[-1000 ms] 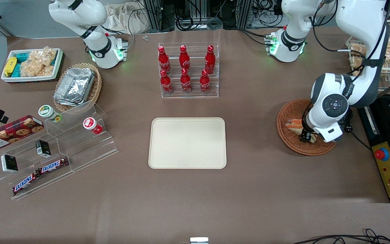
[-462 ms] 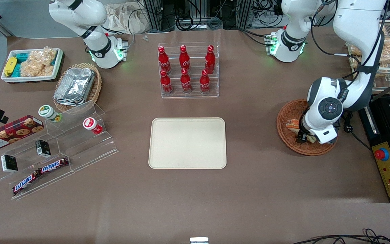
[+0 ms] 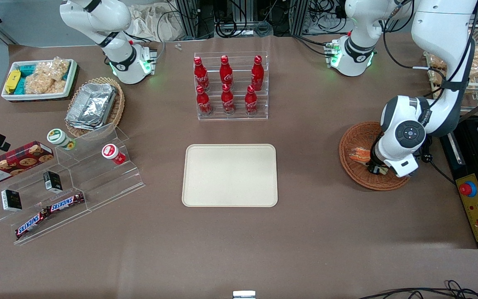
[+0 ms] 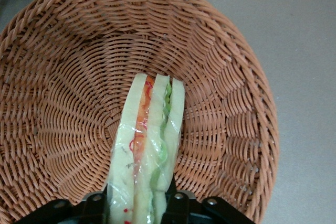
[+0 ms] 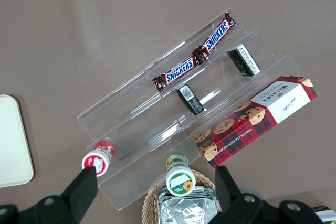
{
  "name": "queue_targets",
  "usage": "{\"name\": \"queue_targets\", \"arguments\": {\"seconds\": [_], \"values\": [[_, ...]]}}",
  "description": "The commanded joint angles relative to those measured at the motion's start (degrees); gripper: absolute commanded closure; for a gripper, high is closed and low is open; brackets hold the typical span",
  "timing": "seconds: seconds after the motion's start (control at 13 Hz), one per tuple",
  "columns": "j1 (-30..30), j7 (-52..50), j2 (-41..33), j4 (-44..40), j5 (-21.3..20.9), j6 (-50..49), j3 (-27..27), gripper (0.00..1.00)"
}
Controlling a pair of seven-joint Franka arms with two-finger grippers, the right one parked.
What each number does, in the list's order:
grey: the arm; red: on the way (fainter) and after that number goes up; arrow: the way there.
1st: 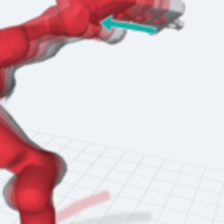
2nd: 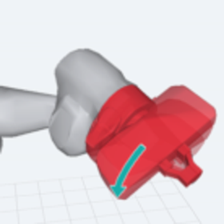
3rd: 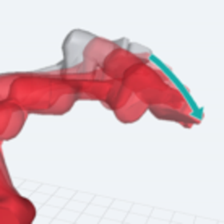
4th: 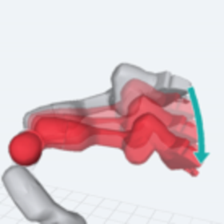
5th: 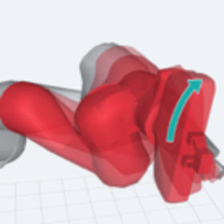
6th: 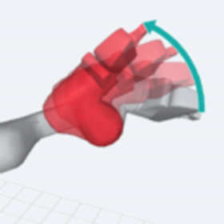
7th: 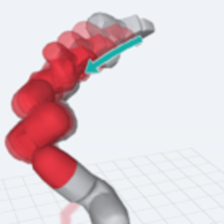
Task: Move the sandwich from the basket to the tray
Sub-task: 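Lift the sandwich and carry it with the left gripper to the cream tray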
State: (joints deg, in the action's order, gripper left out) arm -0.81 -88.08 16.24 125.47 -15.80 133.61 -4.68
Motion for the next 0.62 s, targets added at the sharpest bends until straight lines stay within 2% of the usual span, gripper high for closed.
{"name": "queue_targets", "arguments": {"seconds": [0.0,0.31,0.54], "values": [[0.5,3.8,-3.0,-0.7,-0.9,-2.7,-0.6,1.00],[0.5,9.8,-4.9,-8.8,0.8,-14.4,-1.9,1.00],[0.5,18.6,-5.8,-20.7,8.6,-27.7,-3.1,1.00]]}}
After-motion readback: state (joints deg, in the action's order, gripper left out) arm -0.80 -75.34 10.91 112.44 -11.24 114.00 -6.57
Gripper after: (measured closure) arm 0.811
